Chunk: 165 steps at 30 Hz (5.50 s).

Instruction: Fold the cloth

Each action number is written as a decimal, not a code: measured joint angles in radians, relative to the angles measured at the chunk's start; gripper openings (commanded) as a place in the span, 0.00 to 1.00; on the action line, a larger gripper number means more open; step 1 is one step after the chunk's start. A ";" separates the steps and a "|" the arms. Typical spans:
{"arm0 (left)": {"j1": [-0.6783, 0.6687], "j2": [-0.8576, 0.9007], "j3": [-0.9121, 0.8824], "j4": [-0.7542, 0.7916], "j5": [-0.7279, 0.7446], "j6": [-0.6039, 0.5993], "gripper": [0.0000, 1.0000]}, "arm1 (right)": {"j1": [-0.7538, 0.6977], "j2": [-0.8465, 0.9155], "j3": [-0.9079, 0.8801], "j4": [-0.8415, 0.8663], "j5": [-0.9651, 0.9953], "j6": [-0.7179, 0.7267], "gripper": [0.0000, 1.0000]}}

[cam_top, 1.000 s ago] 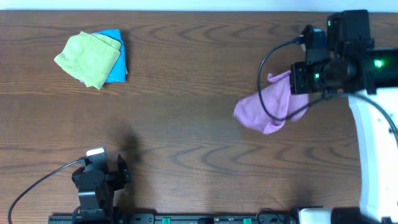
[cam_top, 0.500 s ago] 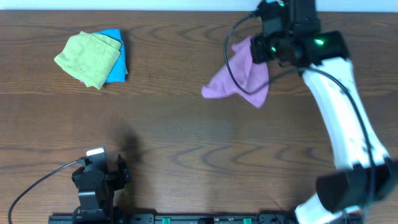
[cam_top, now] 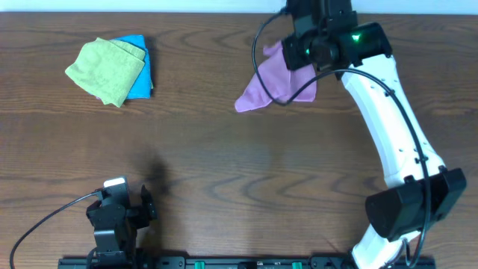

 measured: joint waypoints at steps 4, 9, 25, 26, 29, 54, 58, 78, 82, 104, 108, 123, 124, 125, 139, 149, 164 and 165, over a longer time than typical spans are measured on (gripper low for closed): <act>0.000 0.000 0.000 0.000 0.000 0.000 0.95 | 0.004 0.001 -0.008 -0.159 -0.024 -0.013 0.01; 0.000 0.000 0.000 0.000 0.000 0.000 0.95 | 0.071 0.001 -0.014 -0.297 -0.180 -0.115 0.29; 0.000 0.000 0.000 0.000 0.000 0.000 0.95 | 0.209 0.001 -0.015 -0.277 0.053 -0.079 0.63; 0.000 0.000 0.000 0.000 0.000 0.000 0.95 | 0.195 0.002 -0.016 -0.261 0.048 -0.079 0.63; 0.000 0.000 0.000 0.000 0.000 0.000 0.95 | 0.147 0.018 -0.016 -0.229 0.025 -0.079 0.61; 0.000 0.000 0.000 0.000 0.000 0.000 0.95 | 0.312 0.332 -0.027 -0.107 0.061 -0.031 0.62; 0.000 0.000 0.000 0.000 0.000 0.000 0.95 | 0.317 0.333 -0.027 -0.076 0.066 -0.011 0.61; 0.000 0.000 0.000 0.000 0.000 0.000 0.95 | 0.335 0.452 -0.027 -0.014 0.095 0.092 0.56; 0.000 0.000 0.000 0.000 0.000 0.000 0.95 | 0.335 0.472 -0.027 -0.005 0.111 0.100 0.54; 0.000 0.000 0.000 0.000 0.000 0.000 0.95 | 0.335 0.481 -0.027 0.000 0.235 0.108 0.29; 0.000 0.000 0.000 0.000 0.000 0.000 0.95 | 0.335 0.481 -0.030 0.001 0.237 0.108 0.17; 0.000 0.000 0.000 0.000 0.000 0.000 0.95 | 0.336 0.468 -0.060 -0.019 0.286 0.130 0.01; 0.000 0.000 0.000 0.000 0.000 0.000 0.95 | 0.336 0.465 -0.060 -0.028 0.294 0.136 0.01; 0.000 0.000 0.000 0.000 0.000 0.000 0.95 | 0.336 0.459 -0.060 -0.037 0.302 0.145 0.01; 0.000 0.000 0.000 0.000 0.000 0.000 0.95 | 0.331 0.232 -0.046 -0.311 0.483 0.350 0.01; 0.000 0.000 0.000 0.000 0.000 -0.026 0.95 | 0.261 0.234 -0.046 -0.529 0.552 0.557 0.02; 0.000 0.000 0.000 0.001 0.041 -0.380 0.95 | -0.037 0.234 -0.046 -0.588 0.647 0.617 0.01; 0.000 0.000 0.000 0.002 0.055 -0.411 0.95 | -0.066 0.234 -0.046 -0.587 0.663 0.618 0.01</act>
